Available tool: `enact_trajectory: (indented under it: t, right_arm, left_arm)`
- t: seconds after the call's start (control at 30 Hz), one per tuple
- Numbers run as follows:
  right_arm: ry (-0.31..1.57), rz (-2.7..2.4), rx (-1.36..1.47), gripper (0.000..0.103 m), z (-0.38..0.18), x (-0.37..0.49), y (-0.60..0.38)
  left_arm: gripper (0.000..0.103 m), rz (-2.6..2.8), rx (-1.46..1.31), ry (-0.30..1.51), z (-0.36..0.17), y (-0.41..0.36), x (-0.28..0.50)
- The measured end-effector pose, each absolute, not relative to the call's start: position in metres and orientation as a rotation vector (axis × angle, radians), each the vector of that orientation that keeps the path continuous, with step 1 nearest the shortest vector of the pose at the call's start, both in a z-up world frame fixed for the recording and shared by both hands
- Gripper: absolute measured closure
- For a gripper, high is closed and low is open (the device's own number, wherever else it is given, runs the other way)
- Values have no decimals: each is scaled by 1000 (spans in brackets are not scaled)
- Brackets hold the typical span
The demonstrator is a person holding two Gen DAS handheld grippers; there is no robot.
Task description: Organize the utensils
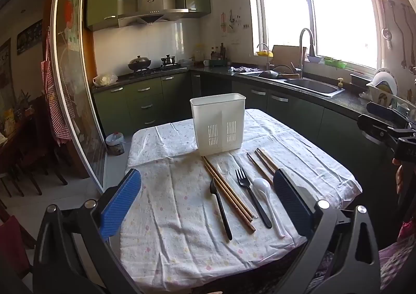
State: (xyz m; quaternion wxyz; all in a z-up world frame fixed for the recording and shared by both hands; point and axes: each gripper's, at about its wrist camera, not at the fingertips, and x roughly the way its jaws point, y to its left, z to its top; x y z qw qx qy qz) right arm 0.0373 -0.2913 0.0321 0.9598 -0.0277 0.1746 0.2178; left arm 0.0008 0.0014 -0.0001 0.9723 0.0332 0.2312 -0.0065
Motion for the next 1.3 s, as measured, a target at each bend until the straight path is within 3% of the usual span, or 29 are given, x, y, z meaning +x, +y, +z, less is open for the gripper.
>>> enact_trajectory:
  t: [1.3]
  right_arm:
    - [365, 439, -62, 4, 27, 39, -292]
  left_arm:
    - [6, -29, -16, 490, -3, 16, 3]
